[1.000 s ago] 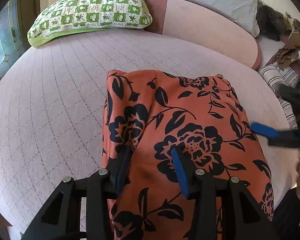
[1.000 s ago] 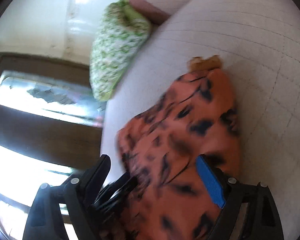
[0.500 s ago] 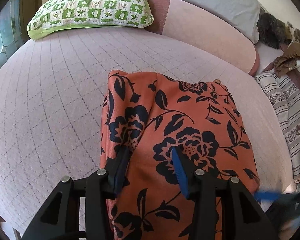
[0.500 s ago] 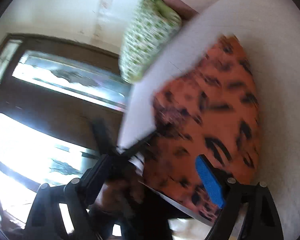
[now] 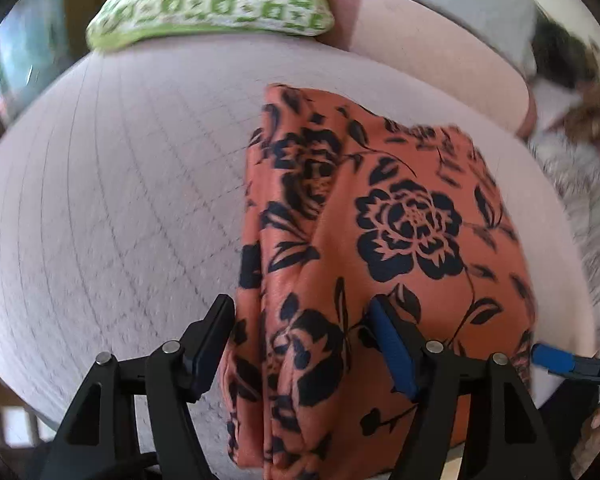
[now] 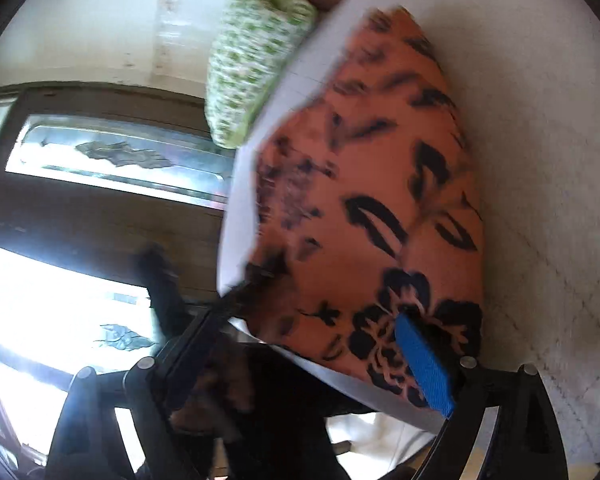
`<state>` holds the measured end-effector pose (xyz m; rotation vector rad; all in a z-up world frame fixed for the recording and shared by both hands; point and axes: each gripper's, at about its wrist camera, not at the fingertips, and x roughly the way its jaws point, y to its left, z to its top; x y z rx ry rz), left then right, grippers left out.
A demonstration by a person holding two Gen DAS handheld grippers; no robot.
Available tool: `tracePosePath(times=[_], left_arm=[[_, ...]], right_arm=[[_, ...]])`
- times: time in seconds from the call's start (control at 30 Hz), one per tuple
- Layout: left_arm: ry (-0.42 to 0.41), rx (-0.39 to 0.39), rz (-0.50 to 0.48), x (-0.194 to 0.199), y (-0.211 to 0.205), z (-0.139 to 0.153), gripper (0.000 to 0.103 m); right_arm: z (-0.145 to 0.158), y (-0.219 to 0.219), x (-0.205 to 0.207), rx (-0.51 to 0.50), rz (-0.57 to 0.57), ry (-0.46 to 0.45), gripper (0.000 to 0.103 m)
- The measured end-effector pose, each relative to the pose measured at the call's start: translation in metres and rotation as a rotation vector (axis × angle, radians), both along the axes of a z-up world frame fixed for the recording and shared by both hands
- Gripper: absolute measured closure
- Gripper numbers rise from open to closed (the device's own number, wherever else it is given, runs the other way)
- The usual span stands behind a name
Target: Fold small clothes
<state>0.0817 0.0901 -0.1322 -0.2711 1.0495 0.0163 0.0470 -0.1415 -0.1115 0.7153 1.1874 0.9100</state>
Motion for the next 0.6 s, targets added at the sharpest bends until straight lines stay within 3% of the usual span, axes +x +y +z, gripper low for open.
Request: tracePosePath(times=[0.07,0.13,0.2,0.3,0.47,0.53,0.57,0.6], left_arm=[[-0.029,0.018,0.006,-0.001,0.001,0.009,0.032],[-0.077,0.02,0.006,-0.002,0.0,0.024,0.032],[-0.087,-0.001,0.009,0.003,0.0,0.032,0.032],[-0.105,-0.03,0.001,0.012,0.0,0.042,0.032],[-0.138,-0.009,-0.034,0.054,-0.006,0.054,0.032],[-0.128,0.024,-0.017,0.078,-0.001,0.048,0.032],[-0.099,0.055,-0.007,0.092,0.004,0.04,0.034],[-0.064,0.061,0.01,0.099,0.011,0.031,0.043]], right_arm=[[0.021,-0.005,0.014,0.036,-0.02,-0.063,0.011],[0.026,-0.007,0.032,0.058,-0.04,-0.068,0.011],[0.013,-0.007,0.048,0.066,-0.057,-0.03,0.011],[-0.036,-0.009,0.059,0.065,-0.053,0.112,0.011],[-0.036,-0.002,0.056,0.072,-0.035,0.06,0.011],[-0.039,-0.021,0.053,0.09,-0.033,0.062,0.011],[-0.041,-0.02,0.053,0.095,-0.032,0.06,0.011],[-0.039,-0.02,0.052,0.098,-0.031,0.057,0.011]])
